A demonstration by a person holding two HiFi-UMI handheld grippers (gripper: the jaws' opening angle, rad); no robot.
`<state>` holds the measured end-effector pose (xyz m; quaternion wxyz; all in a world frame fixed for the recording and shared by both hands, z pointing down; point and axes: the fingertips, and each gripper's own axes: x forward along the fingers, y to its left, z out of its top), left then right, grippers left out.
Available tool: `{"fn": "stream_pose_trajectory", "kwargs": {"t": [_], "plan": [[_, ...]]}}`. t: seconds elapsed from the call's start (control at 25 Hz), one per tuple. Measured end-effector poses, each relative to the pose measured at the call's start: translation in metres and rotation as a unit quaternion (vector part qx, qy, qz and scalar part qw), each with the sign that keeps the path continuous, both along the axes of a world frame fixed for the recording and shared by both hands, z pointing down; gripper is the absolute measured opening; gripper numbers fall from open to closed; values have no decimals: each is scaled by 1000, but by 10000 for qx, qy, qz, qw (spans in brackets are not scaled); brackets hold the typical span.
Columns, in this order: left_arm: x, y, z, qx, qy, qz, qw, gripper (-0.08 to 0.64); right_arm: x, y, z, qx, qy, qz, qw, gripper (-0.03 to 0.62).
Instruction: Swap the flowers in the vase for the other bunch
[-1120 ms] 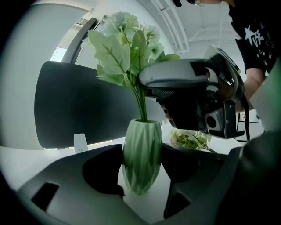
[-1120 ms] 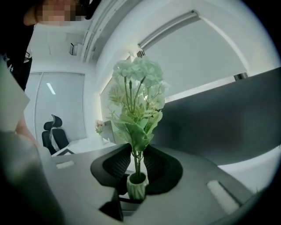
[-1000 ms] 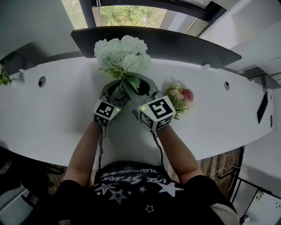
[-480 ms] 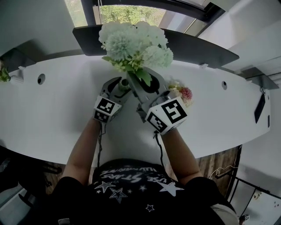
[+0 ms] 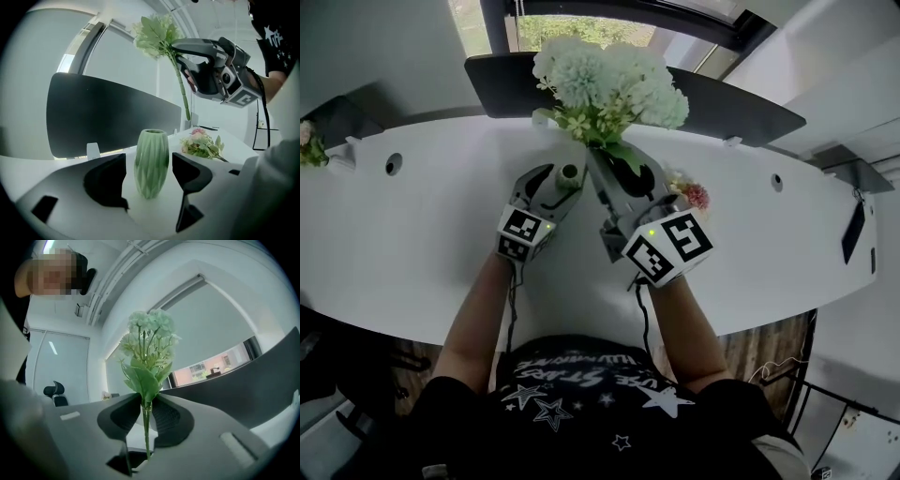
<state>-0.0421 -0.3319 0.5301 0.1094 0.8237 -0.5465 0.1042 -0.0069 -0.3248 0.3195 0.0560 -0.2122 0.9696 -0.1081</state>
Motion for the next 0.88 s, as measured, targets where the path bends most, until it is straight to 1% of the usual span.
{"fn": "stream_pose_trajectory", "kwargs": {"t": [0.24,0.32,0.4,0.52,0.72,0.8,0.88], "plan": [[-7,37,-19,138,122,-52,9998,293,4,18,-4,-56,-54,44,10000,77],[-15,49,-27,176,179,-160,9996,293,3,25,-4,-114,-62,41,9999,77],[-25,61,-39,256,315,-286,9988,293,-2,32,-3,-201,-71,31,9998,77],[-39,88,-58,233,568,-348,9975,293,-12,52,-4,-359,-145,30,9992,77],[-76,135,-83,506,681,-490,9952,291,-39,87,5,-603,-147,30,9981,75],[-92,151,-87,524,783,-542,9941,291,-51,96,14,-782,-148,9,9968,75],[-109,168,-91,524,775,-623,9937,291,-64,105,26,-946,-109,20,9955,72]]}}
